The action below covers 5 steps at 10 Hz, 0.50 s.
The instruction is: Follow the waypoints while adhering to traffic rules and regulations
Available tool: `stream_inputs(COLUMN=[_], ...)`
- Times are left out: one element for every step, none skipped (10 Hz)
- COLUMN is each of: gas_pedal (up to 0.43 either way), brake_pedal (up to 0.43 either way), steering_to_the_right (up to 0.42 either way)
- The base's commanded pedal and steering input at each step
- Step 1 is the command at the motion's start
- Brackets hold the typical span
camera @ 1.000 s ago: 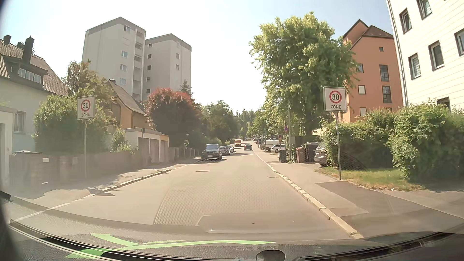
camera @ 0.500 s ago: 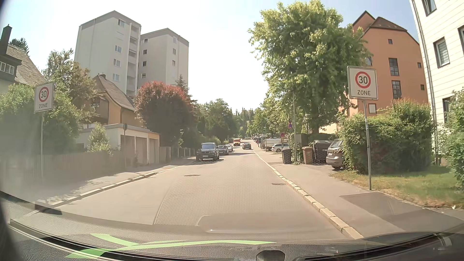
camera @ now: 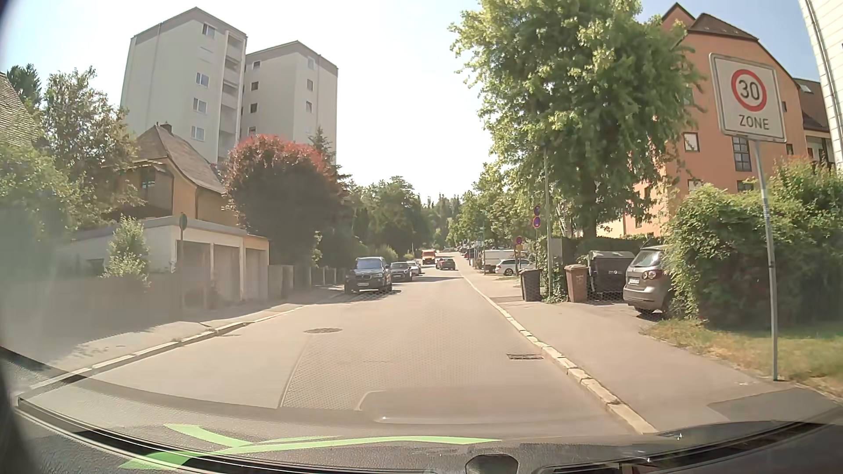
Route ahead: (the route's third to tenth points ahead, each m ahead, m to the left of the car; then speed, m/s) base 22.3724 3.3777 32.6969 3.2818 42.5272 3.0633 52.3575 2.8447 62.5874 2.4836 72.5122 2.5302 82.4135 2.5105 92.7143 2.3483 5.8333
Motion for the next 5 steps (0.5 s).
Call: stream_inputs(gas_pedal=[0.087, 0.087, 0.087, 0.087, 0.087], brake_pedal=[0.0, 0.0, 0.0, 0.0, 0.0], steering_to_the_right=[-0.001, -0.001, -0.001, -0.001, -0.001])
